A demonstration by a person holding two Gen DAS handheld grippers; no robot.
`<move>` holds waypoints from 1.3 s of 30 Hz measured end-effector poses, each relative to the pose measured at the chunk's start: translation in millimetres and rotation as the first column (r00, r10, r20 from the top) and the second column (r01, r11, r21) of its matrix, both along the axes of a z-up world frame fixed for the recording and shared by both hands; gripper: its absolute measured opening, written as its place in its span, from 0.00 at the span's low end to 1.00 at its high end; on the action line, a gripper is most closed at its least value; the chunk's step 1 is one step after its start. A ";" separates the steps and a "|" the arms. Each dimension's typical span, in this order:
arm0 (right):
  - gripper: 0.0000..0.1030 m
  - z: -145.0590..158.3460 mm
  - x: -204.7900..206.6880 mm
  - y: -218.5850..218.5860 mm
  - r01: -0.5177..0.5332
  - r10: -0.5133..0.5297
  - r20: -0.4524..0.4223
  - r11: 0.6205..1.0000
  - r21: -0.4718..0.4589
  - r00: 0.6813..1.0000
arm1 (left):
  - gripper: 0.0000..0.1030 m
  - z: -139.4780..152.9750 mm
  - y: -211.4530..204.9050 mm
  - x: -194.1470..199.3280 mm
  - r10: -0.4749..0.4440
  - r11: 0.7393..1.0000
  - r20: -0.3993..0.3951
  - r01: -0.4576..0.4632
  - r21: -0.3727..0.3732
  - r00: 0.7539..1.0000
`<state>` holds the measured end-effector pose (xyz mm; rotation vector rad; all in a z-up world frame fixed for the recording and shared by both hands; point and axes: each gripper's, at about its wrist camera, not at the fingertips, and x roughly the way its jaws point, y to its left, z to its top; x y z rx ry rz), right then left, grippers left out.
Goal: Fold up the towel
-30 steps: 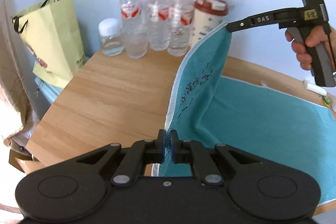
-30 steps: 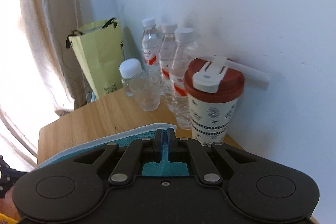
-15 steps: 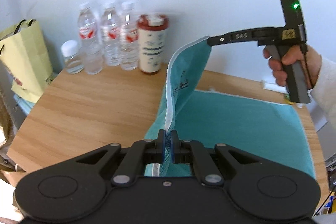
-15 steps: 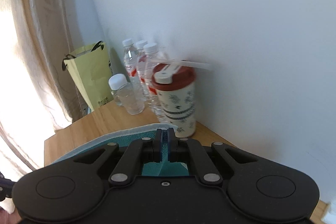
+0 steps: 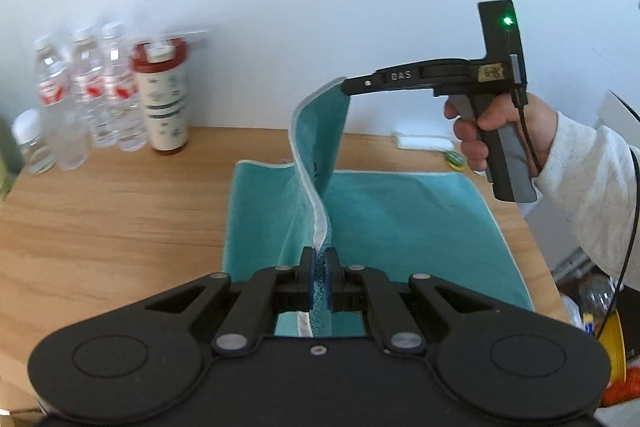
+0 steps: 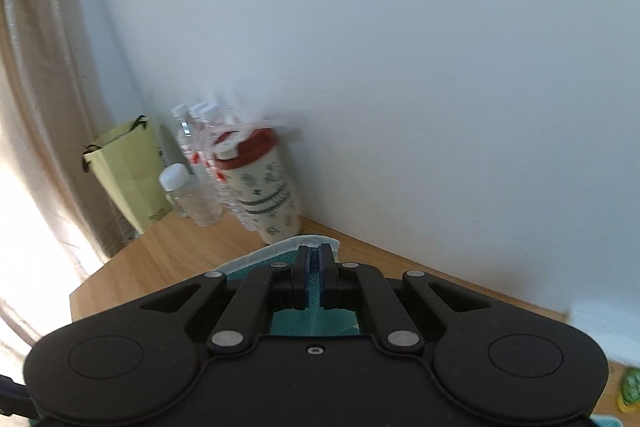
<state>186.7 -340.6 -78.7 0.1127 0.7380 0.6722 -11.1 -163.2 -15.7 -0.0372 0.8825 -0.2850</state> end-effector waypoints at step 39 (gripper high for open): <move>0.49 -90.7 3.3 -186.6 -0.008 -0.014 -0.461 0.999 -0.047 0.887 | 0.04 -73.2 -206.8 4.3 0.056 0.998 -0.171 -0.050 0.040 0.984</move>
